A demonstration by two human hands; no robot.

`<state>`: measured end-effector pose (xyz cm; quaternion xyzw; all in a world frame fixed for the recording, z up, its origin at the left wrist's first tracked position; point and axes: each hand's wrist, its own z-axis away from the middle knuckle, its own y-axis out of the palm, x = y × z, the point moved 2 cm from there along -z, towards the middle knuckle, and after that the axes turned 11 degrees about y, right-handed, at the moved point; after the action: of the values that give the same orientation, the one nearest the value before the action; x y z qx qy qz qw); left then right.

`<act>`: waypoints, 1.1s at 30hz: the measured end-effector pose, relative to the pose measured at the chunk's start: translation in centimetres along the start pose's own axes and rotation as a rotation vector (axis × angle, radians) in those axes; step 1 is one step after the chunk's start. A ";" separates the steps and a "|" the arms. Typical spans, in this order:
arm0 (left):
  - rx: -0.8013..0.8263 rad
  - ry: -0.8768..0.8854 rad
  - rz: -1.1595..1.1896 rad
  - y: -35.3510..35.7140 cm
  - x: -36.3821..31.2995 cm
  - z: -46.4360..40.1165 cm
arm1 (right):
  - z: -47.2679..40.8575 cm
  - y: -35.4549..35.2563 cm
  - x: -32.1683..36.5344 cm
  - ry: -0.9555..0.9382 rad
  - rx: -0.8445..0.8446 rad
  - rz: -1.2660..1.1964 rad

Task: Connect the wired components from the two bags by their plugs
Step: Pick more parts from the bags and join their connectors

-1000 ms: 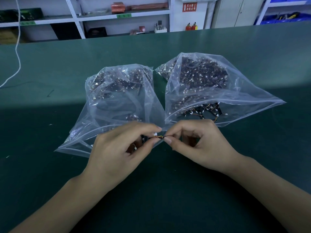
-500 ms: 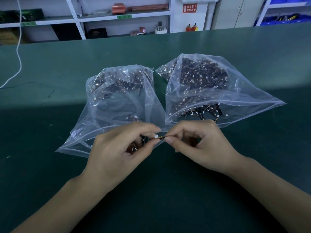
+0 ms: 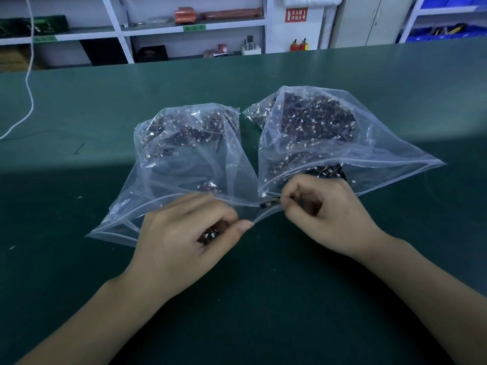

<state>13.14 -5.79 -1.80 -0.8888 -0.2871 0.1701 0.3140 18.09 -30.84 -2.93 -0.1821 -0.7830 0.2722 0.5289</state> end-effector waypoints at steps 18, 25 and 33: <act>0.403 -0.175 -0.231 0.3 1.6 0.5 | -1.5 -2.2 -4.4 0.268 -0.295 0.309; 0.401 -0.242 -0.167 0.0 1.8 0.4 | -1.0 -1.8 -3.1 0.181 -0.330 0.257; 0.323 -0.299 -0.085 -0.2 2.5 0.6 | -0.7 -1.2 -1.9 0.112 -0.319 0.234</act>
<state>14.74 -3.87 -2.42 -0.7791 -0.3365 0.3304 0.4130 19.45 -32.70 -3.35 -0.3681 -0.7591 0.1939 0.5006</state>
